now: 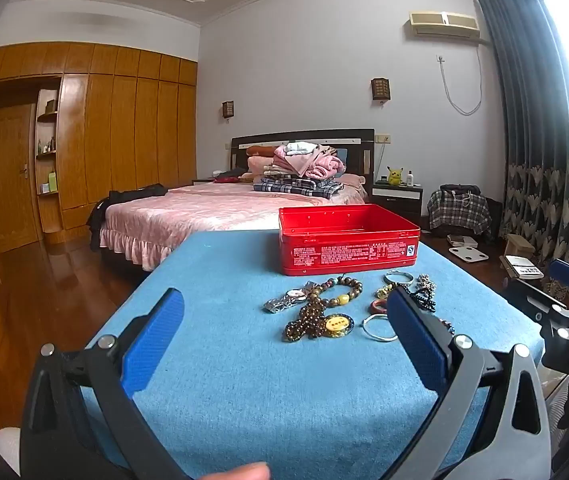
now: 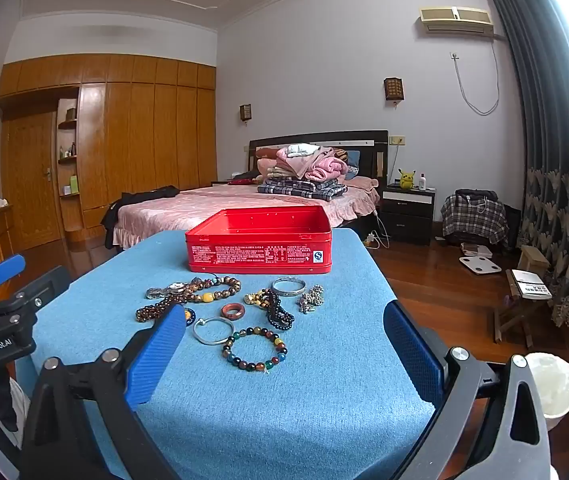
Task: Organize jewelry
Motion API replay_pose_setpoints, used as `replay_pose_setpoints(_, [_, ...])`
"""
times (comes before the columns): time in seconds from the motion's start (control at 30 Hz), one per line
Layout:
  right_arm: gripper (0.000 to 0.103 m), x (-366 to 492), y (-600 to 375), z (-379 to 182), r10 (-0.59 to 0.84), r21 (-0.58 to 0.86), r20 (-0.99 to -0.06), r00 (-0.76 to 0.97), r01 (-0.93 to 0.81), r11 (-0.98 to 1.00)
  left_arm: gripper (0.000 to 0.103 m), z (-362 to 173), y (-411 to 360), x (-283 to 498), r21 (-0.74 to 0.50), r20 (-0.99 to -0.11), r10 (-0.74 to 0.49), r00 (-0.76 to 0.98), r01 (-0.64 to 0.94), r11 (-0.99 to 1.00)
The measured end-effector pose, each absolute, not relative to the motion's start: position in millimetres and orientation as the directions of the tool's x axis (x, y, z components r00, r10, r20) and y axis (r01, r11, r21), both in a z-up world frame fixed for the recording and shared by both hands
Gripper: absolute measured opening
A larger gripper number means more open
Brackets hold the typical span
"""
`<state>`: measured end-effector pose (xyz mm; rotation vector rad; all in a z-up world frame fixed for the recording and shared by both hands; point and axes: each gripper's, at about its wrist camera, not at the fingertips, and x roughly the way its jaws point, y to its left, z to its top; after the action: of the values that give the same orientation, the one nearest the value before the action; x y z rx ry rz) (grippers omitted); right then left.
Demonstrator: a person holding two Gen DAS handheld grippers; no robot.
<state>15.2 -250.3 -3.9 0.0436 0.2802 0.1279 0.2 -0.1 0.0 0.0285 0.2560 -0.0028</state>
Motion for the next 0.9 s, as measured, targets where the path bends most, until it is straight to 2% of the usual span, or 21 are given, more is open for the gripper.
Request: replay_pose_setpoints(0.9, [0.097,15.9,-250.6,-4.8,0.13,0.061,-0.274,0.953,-0.118,0.991,0.098,0.0,0.0,0.0,0.026,-0.25,0.0,0.968,0.007,1.0])
